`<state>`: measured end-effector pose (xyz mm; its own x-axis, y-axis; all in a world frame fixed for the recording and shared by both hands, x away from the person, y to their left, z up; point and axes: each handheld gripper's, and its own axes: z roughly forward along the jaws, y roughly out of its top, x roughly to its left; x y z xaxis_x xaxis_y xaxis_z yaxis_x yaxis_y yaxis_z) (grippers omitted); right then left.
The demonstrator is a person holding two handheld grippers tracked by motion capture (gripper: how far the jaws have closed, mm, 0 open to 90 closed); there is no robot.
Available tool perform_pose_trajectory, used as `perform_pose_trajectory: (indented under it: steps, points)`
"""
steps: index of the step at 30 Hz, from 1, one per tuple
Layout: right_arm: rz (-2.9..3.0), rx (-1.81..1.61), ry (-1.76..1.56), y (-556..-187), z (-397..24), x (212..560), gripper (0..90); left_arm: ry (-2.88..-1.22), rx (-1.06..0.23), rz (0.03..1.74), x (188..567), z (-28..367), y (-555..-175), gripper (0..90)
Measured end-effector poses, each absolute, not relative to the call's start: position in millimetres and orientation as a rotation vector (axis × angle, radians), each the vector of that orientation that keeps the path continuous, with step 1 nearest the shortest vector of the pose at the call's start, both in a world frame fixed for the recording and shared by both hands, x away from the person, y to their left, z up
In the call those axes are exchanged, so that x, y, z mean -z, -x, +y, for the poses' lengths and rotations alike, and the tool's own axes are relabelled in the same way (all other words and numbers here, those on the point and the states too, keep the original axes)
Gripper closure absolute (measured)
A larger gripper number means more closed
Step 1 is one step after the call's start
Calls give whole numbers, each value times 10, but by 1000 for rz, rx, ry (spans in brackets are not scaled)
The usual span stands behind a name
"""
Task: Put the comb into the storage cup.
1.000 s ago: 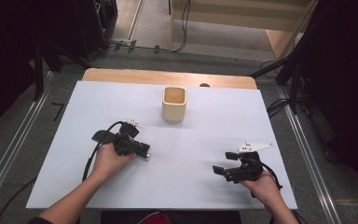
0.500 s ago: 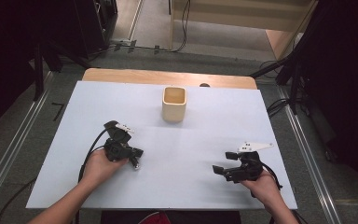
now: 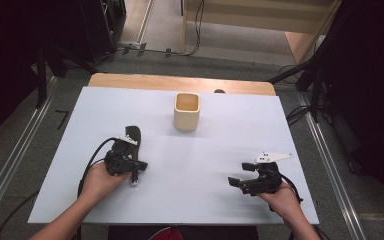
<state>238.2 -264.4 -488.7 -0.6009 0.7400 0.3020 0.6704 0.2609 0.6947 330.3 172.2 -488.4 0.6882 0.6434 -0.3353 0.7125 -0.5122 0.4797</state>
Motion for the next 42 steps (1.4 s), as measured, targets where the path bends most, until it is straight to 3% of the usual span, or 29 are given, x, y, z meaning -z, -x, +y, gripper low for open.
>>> perform_pose_trajectory:
  steps: [23,33,38,42]
  points:
    - [2431,-1271,-1359,-2385,-2640,4889,126,-2220,165,1046,4814,1942,-3270,887]
    - [2434,-1269,-1354,-2382,-2639,4889,126,-2122,166,963,4623,1969,-3127,621]
    - [2447,-1264,-1346,-2382,-2632,4892,126,-2071,148,967,4578,2032,-3062,409]
    - [2449,-1265,-1342,-2380,-2629,4892,127,-2033,131,954,4571,2086,-2998,350]
